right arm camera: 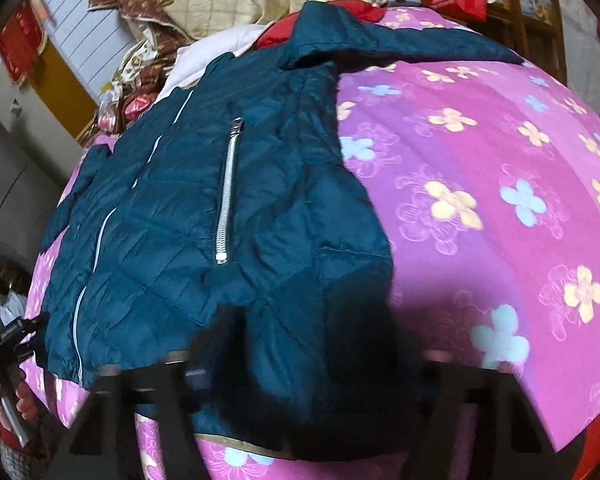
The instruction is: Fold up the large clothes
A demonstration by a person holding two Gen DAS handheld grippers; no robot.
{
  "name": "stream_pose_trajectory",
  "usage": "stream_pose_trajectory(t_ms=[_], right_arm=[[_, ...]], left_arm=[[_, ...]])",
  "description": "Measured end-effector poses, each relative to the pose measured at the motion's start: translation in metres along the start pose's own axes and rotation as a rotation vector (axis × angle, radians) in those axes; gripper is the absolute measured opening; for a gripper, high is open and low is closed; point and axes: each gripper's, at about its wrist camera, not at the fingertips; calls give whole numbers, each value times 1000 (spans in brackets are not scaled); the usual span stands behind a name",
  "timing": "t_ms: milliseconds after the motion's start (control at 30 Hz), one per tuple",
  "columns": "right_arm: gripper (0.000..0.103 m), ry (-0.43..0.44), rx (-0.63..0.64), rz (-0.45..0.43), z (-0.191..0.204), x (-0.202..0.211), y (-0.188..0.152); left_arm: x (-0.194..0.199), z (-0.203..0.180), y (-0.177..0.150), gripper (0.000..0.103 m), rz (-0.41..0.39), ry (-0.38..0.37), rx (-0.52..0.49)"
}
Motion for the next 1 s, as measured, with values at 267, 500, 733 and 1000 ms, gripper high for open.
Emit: stream_pose_trajectory(t_ms=[267, 500, 733, 1000], right_arm=[[14, 27, -49, -8, -22, 35, -5], [35, -8, -15, -50, -16, 69, -19], [65, 0, 98, -190, 29, 107, -6], [65, 132, 216, -160, 110, 77, 35]], left_arm=[[29, -15, -39, 22, 8, 9, -41], [90, -1, -50, 33, -153, 96, -47], [134, 23, -39, 53, -257, 146, 31], [148, 56, 30, 65, -266, 95, 128]])
Point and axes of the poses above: each gripper's, at about its wrist camera, not at the fingertips, and x roughly against the way its jaws point, z to its left, y to its top, and after that the axes turned 11 degrees about y, right-handed
